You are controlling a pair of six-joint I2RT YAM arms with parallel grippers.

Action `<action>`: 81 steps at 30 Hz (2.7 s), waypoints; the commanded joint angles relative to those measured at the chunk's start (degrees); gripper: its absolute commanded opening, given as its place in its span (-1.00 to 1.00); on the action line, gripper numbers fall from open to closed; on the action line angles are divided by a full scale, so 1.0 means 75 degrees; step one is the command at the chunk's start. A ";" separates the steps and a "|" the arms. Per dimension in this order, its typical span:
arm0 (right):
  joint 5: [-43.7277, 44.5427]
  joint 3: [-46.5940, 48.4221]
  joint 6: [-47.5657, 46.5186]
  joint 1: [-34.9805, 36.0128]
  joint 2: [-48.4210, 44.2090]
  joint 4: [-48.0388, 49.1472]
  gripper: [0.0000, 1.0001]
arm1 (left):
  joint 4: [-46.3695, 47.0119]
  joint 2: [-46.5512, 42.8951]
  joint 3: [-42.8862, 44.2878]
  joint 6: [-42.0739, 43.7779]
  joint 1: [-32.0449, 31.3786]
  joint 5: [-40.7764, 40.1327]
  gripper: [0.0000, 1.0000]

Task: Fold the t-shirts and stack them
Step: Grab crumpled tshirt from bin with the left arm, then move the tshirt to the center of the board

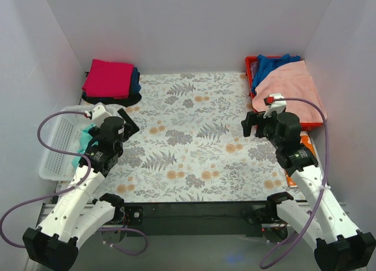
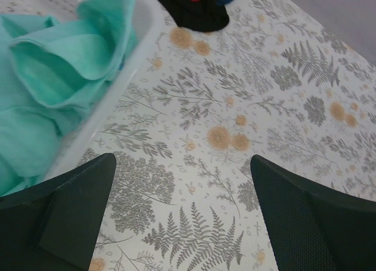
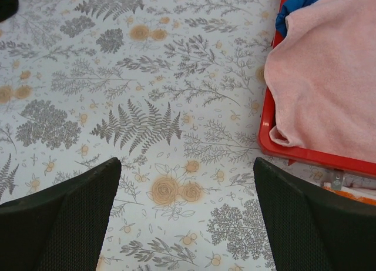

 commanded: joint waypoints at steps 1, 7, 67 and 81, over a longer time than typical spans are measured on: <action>-0.0338 -0.0310 0.0040 0.0031 0.0133 0.0275 0.97 | -0.1292 -0.0279 0.0472 -0.0745 0.0004 -0.1964 0.96; -0.0608 -0.0498 0.0029 0.0031 0.0250 0.0417 0.97 | -0.1505 0.0306 0.0718 -0.1132 0.0156 -0.2563 0.92; 0.0492 -0.0324 0.1036 0.0031 0.0026 0.0231 0.97 | 0.0686 -0.0232 0.3319 0.0180 0.3825 0.5414 -1.00; 0.1430 0.0556 0.1423 0.0043 -0.0442 0.0195 0.97 | 0.2572 -0.0079 0.3204 -0.0582 0.3801 0.9671 -1.00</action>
